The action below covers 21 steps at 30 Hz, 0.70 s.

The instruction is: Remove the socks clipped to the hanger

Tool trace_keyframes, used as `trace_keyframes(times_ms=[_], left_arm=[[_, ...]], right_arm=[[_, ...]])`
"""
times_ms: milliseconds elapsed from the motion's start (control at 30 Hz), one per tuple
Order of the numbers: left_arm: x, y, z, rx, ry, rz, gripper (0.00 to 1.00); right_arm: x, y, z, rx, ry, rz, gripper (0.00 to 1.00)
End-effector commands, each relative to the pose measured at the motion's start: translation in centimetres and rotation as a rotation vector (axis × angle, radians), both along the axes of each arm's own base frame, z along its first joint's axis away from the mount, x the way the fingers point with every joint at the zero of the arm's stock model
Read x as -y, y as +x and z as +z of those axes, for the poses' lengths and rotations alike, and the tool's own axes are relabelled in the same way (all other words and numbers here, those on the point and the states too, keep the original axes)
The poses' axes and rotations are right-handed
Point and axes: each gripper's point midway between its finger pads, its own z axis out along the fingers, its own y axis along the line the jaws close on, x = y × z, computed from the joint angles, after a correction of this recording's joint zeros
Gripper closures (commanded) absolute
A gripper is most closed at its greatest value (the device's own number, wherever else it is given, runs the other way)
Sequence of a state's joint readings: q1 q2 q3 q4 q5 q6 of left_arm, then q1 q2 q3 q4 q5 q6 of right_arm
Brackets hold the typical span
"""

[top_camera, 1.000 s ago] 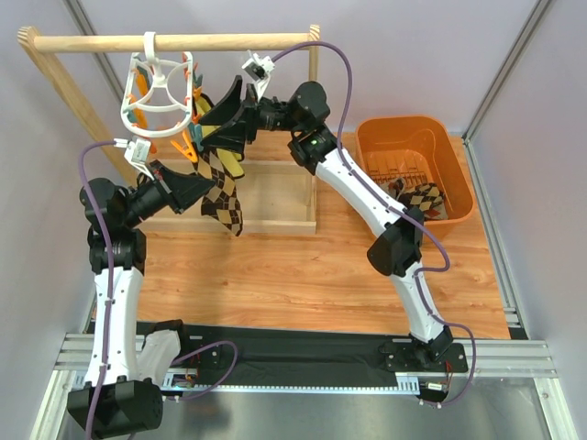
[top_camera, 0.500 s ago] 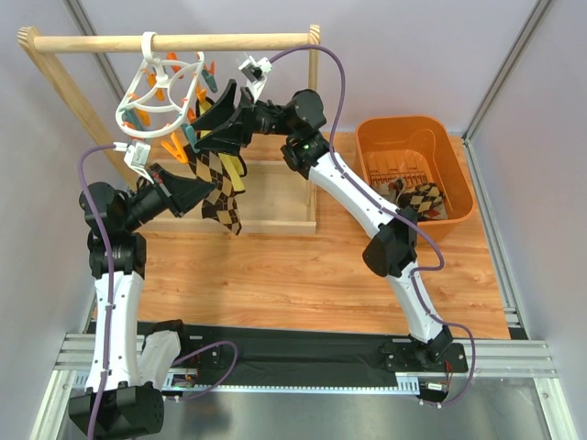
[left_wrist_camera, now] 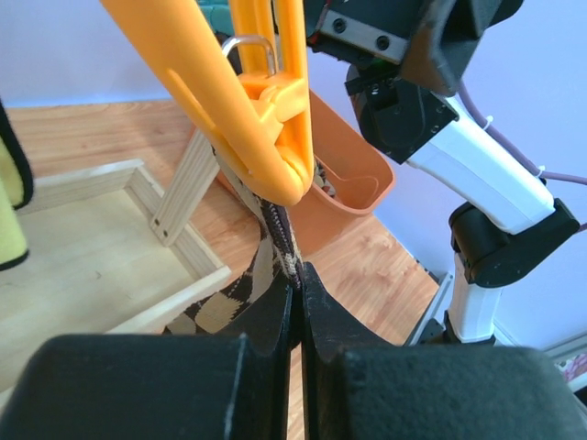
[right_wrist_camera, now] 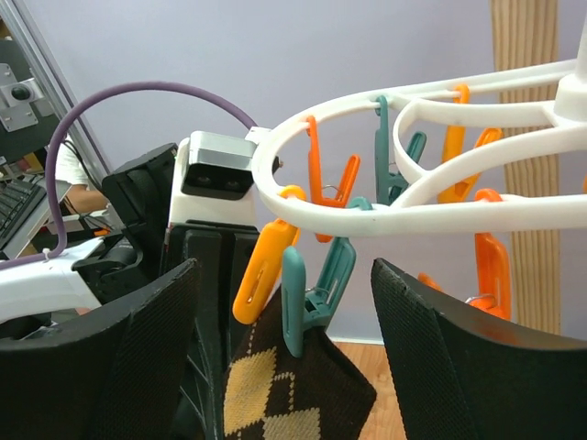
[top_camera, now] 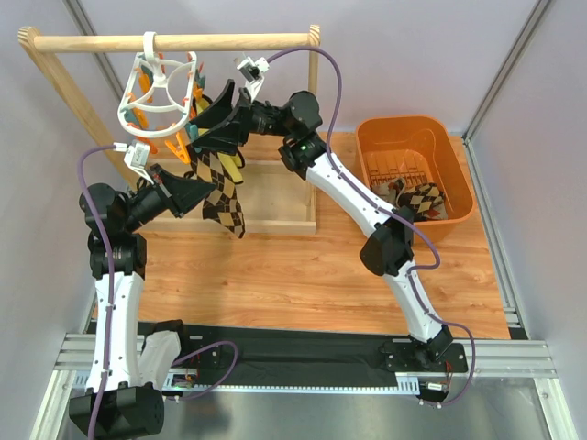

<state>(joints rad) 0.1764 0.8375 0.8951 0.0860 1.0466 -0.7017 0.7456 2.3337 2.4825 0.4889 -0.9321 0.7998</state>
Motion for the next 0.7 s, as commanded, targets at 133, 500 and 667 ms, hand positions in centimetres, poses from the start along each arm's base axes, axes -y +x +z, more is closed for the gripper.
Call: trace_keyframes(times_ms=[133, 500, 667], left_arm=[[0.6, -1.1, 0.8, 0.039, -0.002, -0.054, 0.96], [0.5, -0.7, 0.3, 0.023, -0.013, -0.056, 0.96], [0.5, -0.7, 0.4, 0.024, -0.018, -0.055, 0.96]], right_arm=[[-0.2, -0.7, 0.9, 0.012, 0.035, 0.011, 0.21], [-0.4, -1.8, 1.6, 0.017, 0.068, 0.047, 0.31], [-0.6, -1.8, 1.3, 0.012, 0.061, 0.046, 0.35]])
